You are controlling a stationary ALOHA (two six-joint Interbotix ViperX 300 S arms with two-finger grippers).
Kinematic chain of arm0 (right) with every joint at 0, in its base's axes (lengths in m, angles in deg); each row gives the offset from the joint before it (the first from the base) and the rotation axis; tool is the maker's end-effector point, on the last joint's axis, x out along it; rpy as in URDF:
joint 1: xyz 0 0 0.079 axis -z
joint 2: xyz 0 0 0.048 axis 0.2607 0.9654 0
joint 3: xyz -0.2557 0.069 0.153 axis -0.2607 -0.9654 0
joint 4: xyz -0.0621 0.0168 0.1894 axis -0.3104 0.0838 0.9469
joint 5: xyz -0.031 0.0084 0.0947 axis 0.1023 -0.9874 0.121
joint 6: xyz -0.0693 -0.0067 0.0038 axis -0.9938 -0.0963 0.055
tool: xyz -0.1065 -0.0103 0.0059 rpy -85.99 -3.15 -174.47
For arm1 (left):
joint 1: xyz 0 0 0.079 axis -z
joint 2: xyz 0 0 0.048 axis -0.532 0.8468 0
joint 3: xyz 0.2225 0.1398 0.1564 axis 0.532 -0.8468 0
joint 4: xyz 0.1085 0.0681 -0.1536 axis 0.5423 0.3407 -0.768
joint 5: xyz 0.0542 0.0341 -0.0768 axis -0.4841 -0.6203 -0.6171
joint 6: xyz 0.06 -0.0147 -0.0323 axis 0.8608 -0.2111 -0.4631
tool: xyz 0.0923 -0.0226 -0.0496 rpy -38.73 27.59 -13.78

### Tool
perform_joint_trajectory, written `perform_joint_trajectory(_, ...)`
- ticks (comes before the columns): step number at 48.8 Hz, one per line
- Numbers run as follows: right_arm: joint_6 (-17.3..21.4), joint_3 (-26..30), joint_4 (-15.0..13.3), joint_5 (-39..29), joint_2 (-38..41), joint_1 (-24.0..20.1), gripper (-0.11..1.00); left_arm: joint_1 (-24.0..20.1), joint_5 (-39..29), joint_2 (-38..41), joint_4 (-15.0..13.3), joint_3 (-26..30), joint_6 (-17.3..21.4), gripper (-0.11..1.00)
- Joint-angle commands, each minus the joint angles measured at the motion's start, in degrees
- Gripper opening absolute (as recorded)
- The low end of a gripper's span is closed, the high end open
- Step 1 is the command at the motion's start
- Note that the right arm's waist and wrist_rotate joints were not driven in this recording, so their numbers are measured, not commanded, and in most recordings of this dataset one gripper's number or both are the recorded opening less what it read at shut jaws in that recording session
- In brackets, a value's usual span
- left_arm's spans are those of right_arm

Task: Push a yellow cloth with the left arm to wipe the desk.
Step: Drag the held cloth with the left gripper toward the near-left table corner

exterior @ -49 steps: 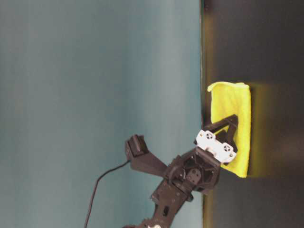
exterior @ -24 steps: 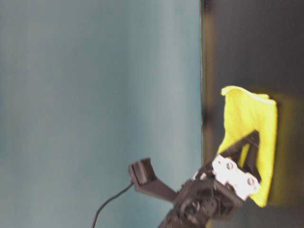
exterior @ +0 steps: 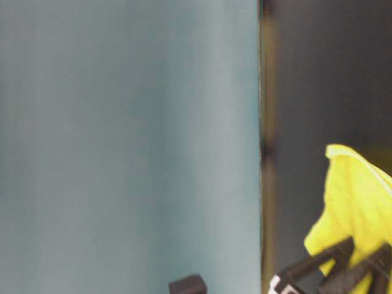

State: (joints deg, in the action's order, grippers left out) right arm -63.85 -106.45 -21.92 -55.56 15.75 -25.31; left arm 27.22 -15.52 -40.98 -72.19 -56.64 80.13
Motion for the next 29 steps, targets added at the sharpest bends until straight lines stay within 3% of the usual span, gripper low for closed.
perform_joint_trajectory(1,0.0,0.4,0.0,0.6,0.3,0.0,0.00,3.4,0.0,-1.4,0.2,-1.1,-0.3,0.86)
perform_joint_trajectory(29,-0.1,0.4,0.0,0.6,0.1,0.0,0.00,24.8,-0.4,-1.9,0.2,-1.8,-0.4,0.86)
